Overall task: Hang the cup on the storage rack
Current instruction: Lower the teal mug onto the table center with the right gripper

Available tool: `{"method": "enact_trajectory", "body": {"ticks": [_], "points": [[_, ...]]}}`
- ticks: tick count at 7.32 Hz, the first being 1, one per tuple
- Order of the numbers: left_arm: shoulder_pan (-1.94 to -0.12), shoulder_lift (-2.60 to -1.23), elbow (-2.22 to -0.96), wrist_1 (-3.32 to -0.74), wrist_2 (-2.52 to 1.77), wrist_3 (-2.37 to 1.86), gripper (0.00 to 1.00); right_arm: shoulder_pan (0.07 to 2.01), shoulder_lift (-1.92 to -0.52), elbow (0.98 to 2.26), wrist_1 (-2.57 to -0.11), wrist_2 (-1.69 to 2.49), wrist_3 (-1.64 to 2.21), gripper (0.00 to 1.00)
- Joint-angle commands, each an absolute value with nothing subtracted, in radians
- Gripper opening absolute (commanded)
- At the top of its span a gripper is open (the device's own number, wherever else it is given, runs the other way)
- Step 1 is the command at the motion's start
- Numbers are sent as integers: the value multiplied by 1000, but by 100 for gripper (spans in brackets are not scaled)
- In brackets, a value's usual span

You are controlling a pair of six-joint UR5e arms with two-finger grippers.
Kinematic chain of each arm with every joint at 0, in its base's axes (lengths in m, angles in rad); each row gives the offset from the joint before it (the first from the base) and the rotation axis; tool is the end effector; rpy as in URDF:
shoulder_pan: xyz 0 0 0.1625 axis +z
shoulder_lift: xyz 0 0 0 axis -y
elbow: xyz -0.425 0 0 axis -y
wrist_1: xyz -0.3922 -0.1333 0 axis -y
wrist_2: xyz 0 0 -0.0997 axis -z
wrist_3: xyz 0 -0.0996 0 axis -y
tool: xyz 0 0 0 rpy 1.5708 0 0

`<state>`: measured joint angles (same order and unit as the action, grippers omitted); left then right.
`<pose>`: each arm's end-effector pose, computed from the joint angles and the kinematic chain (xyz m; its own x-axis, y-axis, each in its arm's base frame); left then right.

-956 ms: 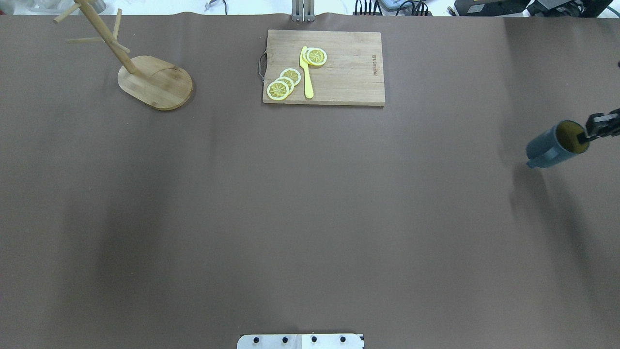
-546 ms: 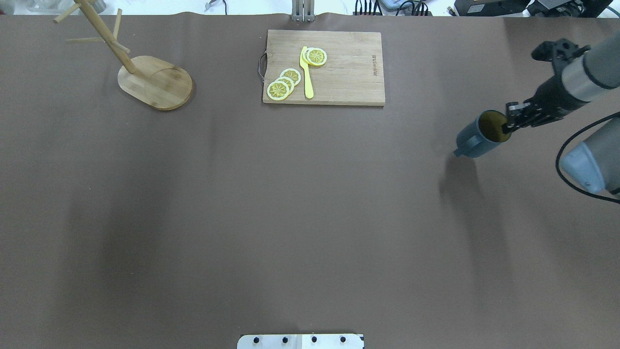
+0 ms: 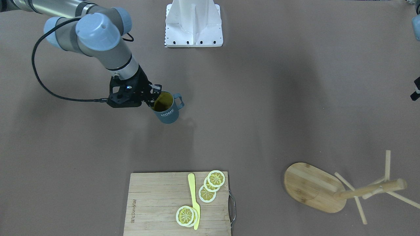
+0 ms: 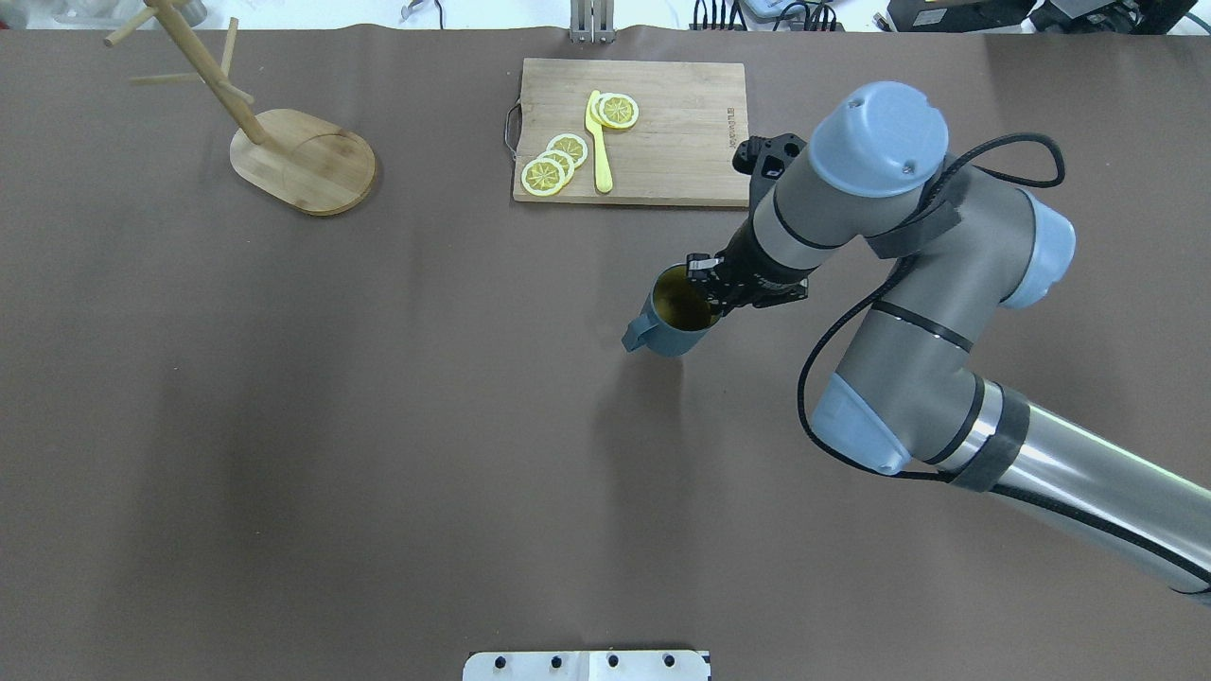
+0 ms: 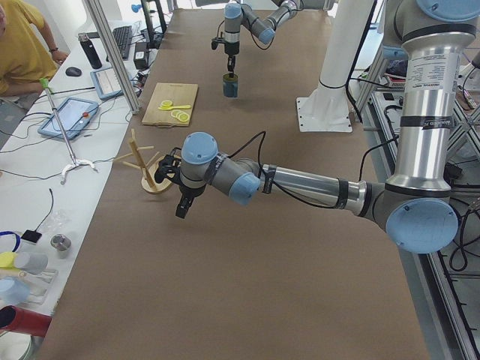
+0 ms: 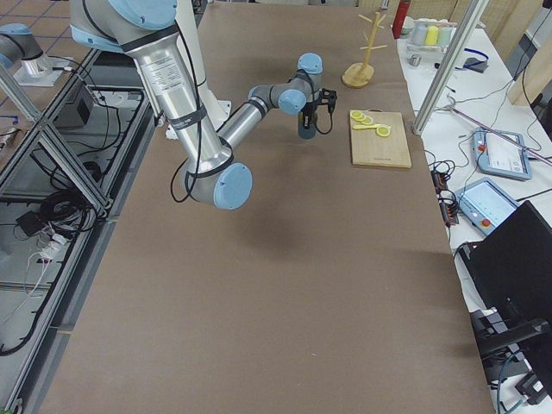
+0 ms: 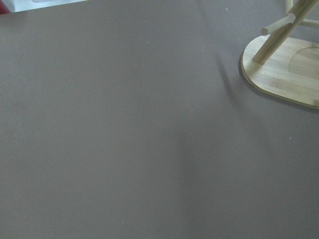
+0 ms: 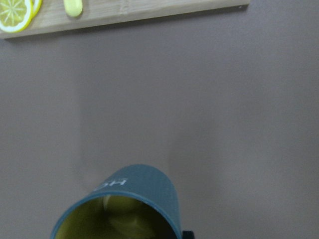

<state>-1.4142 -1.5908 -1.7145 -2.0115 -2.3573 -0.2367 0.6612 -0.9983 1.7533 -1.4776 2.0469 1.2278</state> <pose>0.0187 -0.5209 0.5247 0.6473 0.3028 -0.6995 0.0241 0.9091 0.4158 -0.4578 -0.4672 0.2347 0.5839 0.0755 0.8083 -0.0829 0.9960 -0.0332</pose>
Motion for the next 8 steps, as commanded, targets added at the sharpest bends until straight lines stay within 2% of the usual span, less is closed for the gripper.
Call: {"method": "enact_trajectory", "body": {"ticks": [1, 2, 3, 4, 6, 7, 8], "points": [[-1301, -1566, -1720, -2296, -2355, -418, 98, 588, -959, 1755, -1517, 1996, 1245, 0], [-1246, -1565, -1733, -2374, -2353, -517, 97, 553, -945, 1750, -1516, 1962, 1299, 0], [-1174, -1571, -1780, -2382, -2347, -535, 91, 534, -934, 1747, -1516, 1953, 1302, 0], [-1128, -1575, -1816, -2382, -2347, -537, 91, 510, -933, 1743, -1517, 1922, 1302, 0], [-1027, -1630, -1827, -2382, -2345, -538, 85, 477, -927, 1738, -1519, 1902, 1302, 0], [-982, -1673, -1827, -2379, -2345, -537, 84, 474, -927, 1733, -1519, 1902, 1302, 15], [-923, -1722, -1824, -2366, -2338, -538, 84, 471, -923, 1733, -1517, 1901, 1307, 99]]}}
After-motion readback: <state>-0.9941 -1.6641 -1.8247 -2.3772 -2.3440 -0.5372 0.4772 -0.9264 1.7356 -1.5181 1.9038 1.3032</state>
